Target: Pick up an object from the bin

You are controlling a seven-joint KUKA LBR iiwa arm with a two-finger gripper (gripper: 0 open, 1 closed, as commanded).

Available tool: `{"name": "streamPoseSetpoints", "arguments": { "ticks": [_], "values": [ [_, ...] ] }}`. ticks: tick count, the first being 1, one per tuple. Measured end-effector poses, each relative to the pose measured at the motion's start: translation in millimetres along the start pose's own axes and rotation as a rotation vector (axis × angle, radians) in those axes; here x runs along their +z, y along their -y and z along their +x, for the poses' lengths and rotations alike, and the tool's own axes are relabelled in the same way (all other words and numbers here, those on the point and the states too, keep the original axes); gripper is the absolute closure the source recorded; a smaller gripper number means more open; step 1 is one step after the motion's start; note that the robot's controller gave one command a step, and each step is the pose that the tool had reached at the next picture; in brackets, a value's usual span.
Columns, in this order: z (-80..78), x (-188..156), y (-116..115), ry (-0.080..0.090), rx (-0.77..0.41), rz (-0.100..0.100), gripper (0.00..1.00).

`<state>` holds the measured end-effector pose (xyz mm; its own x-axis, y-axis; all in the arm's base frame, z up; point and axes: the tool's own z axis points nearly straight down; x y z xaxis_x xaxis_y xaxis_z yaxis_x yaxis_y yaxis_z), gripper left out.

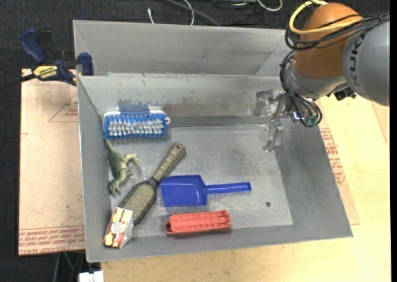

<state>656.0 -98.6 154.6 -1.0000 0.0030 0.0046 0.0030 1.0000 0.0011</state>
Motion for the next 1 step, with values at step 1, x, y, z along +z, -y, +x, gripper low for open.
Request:
{"name": "streamPoseSetpoints", "arguments": {
  "ticks": [1],
  "values": [
    [-1.6,-5.4,-0.6,0.007,-0.003,0.001,0.00]
  ]
}}
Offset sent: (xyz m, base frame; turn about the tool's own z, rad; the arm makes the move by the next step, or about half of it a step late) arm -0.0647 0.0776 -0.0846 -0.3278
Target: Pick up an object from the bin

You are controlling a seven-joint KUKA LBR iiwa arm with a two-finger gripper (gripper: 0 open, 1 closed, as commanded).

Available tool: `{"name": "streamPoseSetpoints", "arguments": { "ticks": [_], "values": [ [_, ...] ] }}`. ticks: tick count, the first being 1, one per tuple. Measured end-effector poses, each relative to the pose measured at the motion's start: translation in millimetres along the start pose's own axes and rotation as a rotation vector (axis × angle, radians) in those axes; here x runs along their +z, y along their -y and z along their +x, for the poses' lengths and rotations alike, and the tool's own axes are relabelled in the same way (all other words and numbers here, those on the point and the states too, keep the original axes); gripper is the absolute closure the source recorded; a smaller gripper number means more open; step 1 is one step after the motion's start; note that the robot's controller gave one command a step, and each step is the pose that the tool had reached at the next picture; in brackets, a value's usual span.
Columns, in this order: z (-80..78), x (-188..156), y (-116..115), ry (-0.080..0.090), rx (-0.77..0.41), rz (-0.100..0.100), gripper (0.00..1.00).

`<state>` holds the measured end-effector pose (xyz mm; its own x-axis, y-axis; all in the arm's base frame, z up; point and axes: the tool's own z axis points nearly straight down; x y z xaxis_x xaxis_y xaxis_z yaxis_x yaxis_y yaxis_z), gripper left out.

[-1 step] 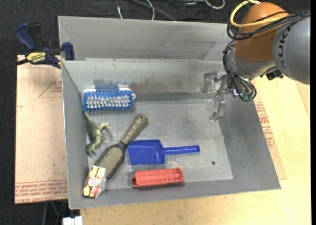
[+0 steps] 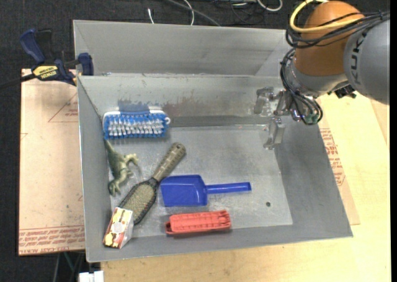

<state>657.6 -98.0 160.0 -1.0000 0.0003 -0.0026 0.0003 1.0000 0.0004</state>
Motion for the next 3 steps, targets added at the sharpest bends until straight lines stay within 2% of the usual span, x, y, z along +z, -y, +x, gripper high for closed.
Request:
{"name": "streamPoseSetpoints", "arguments": {
  "ticks": [1,2,3],
  "values": [
    [66.9,90.6,-78.7,-0.004,-0.323,-0.003,0.00],
    [54.5,46.1,-70.4,0.008,-0.209,0.001,0.00],
    [69.2,60.2,-108.9,-0.002,-0.311,-0.004,0.00]
  ]
}}
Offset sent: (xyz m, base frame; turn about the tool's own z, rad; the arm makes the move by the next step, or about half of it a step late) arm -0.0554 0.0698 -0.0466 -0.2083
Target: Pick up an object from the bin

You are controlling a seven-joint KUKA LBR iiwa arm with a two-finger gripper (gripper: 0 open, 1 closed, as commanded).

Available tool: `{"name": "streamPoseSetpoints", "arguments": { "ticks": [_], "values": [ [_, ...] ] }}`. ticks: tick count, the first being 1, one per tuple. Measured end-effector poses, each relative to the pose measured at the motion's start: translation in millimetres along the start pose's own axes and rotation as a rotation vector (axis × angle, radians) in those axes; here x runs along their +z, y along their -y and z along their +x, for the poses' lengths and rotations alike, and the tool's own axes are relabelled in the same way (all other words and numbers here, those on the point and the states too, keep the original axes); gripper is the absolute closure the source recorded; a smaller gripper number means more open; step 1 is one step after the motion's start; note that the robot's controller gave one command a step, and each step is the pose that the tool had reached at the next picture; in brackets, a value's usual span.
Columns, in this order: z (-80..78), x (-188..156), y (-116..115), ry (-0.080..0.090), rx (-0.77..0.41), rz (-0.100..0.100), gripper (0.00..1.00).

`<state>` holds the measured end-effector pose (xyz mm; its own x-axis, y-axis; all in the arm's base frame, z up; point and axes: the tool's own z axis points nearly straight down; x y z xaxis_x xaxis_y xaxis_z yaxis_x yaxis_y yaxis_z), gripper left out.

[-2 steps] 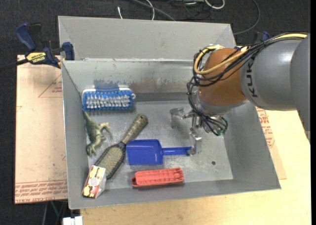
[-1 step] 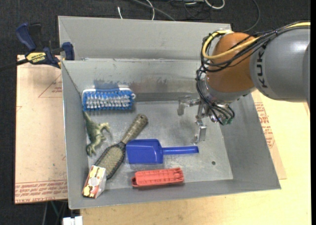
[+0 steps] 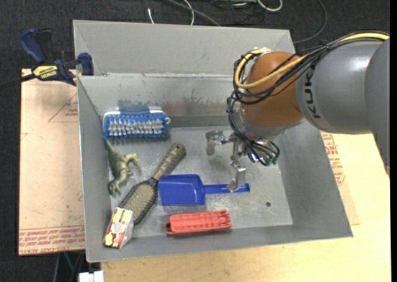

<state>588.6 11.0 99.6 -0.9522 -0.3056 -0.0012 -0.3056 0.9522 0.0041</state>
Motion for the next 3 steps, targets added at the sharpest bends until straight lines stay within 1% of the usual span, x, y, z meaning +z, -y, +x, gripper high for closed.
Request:
{"name": "streamPoseSetpoints", "arguments": {
  "ticks": [1,2,3],
  "values": [
    [-1.2,29.1,8.9,0.009,-0.009,0.006,0.00],
    [-15.7,28.2,-82.8,0.011,0.039,0.001,1.00],
    [-15.8,28.2,-82.8,0.011,0.039,0.001,1.00]
  ]
}}
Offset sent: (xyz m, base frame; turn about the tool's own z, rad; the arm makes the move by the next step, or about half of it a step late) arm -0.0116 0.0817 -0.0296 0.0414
